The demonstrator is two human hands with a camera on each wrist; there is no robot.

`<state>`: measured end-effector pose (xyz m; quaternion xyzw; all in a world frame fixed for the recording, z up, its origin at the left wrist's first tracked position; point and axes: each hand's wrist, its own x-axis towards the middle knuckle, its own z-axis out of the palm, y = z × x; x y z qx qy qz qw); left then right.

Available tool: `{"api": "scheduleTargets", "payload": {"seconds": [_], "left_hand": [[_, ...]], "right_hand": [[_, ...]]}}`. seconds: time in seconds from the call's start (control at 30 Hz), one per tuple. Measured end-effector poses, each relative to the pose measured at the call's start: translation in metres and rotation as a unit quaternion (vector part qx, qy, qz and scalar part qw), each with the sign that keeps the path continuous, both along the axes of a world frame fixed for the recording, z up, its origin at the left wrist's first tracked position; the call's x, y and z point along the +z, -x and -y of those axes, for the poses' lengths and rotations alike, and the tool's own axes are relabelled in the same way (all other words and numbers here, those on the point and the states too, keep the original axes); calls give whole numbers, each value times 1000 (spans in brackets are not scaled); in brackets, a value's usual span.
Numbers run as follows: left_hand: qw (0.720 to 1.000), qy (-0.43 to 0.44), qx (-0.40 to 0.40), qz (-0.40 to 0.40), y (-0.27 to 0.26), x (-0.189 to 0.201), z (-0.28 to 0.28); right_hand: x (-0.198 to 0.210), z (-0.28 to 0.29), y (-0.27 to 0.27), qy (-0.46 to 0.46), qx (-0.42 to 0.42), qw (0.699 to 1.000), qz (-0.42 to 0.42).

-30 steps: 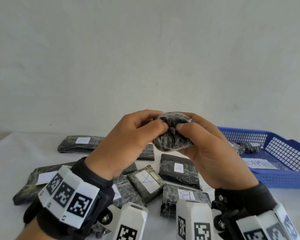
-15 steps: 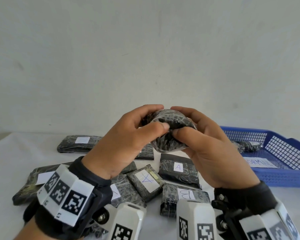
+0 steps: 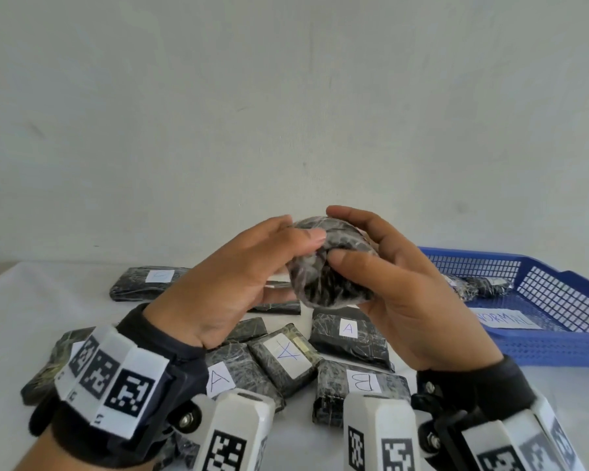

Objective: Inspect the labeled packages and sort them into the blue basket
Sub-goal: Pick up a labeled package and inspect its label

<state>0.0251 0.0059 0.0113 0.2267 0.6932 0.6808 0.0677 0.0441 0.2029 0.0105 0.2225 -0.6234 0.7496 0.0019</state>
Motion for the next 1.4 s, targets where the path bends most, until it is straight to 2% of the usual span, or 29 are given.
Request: {"api": "scheduleTargets", "payload": {"seconds": [0.1,0.17,0.23,0.33,0.47,0.53,0.63,0.7,0.77,0.87,0.93,1.07,1.2,1.33,1.4], "left_hand": [[999,-25,-1,20,-4,3,-3],[999,-31,39,-6,-4,3,-3],[993,-1,95,-66,0,-1,-1],[967,100,150,-178,1,-4,-1],[943,131,124,-279,-5,-10,-19],[959,93,79,-255,-7,-11,-24],[992,9,43,-122,-8,-6,-22],[999,-20,23,-17,-7,-5,-21],[998,-52,-1,23,-6,-4,-21],[997,-75,25,10,-2,-5,-21],[996,-57,57,-24,1,-7,-21],[991,0,95,-89,-3,-6,-23],[995,53,66,-62,-7,-5,-24],[993,27,103,-55,-3,-8,-26],[993,22,98,-57,-2,-7,-25]], "right_hand": [[-3,-1,-1,-38,6,999,-25],[-3,-3,1,-57,-5,998,-25],[-3,-5,2,-58,-3,998,11],[1,-5,0,-93,-19,995,41],[10,1,-9,-91,-38,993,59],[12,1,-9,-57,-63,994,66],[10,-1,-4,-19,-101,993,62],[10,2,-4,-12,-98,993,57],[7,7,-5,-14,-83,995,48],[5,8,-6,-46,-66,996,45],[5,5,-8,-75,-51,995,46],[8,5,-7,-42,-80,995,51],[7,10,-4,-43,-116,991,54],[2,10,-2,-36,-92,993,63],[1,7,0,-39,-87,994,58]]}}
